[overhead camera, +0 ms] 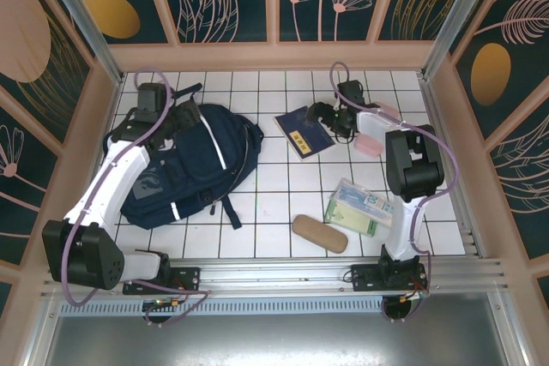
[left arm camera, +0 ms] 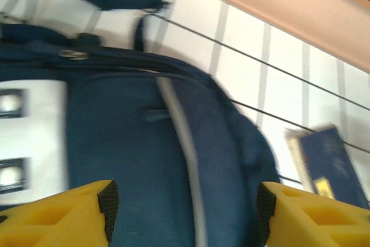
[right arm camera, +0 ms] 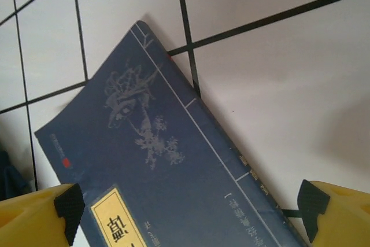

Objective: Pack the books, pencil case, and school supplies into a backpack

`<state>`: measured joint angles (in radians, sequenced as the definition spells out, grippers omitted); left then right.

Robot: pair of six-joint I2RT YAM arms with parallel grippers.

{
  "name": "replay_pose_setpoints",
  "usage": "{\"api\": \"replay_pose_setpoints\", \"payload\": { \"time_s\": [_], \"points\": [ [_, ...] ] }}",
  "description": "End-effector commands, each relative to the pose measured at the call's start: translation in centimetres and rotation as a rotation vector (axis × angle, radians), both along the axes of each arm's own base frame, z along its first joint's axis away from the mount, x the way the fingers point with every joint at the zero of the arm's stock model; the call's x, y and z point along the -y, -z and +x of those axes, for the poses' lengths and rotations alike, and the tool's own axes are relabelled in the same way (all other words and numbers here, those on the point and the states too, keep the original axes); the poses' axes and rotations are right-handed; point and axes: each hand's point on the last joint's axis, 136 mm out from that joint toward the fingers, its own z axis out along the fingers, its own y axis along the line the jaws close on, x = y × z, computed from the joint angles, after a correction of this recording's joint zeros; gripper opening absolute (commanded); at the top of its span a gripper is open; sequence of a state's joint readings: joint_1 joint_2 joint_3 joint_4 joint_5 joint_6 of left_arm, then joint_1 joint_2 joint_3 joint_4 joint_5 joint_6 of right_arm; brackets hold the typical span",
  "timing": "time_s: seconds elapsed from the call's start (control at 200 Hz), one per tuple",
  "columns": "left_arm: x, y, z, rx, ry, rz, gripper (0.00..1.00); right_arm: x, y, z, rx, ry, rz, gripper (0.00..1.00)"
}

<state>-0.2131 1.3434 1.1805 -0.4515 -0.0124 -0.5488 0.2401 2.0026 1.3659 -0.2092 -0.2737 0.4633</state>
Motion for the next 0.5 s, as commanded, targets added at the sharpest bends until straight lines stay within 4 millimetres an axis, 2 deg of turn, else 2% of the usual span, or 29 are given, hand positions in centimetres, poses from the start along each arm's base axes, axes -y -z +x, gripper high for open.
{"api": "replay_pose_setpoints", "payload": {
  "time_s": [0.0,0.11,0.175,0.25,0.305,0.325,0.43,0.49],
  "points": [
    [7.6,-0.9,0.5,0.029,0.218,-0.072,0.66,-0.5,0.5,-0.1,-0.036,-0.062,0.053,0.95],
    [13.8,0.9,0.7,-0.017,0.345,-0.265,0.66,-0.7,1.2,-1.1,-0.053,-0.07,0.083,0.95],
    [17.0,2.0,0.9,-0.043,0.407,-0.321,0.63,-1.1,1.7,-1.9,-0.072,-0.075,0.111,0.94],
    [19.8,3.2,1.2,-0.067,0.44,-0.367,0.62,-2.0,1.6,-2.8,-0.082,-0.091,0.203,0.94],
    [21.0,3.9,1.6,-0.081,0.442,-0.416,0.62,-2.8,1.1,-3.4,-0.075,-0.102,0.278,0.93],
    [21.4,5.4,1.9,-0.11,0.434,-0.427,0.62,-3.0,1.2,-3.8,-0.079,-0.102,0.294,0.93],
    [22.2,8.4,3.1,-0.169,0.399,-0.456,0.64,-3.8,1.4,-4.9,-0.11,-0.104,0.371,0.92],
    [22.7,10.1,3.6,-0.205,0.392,-0.464,0.64,-4.4,0.7,-5.6,-0.107,-0.116,0.422,0.91]
  ]
}}
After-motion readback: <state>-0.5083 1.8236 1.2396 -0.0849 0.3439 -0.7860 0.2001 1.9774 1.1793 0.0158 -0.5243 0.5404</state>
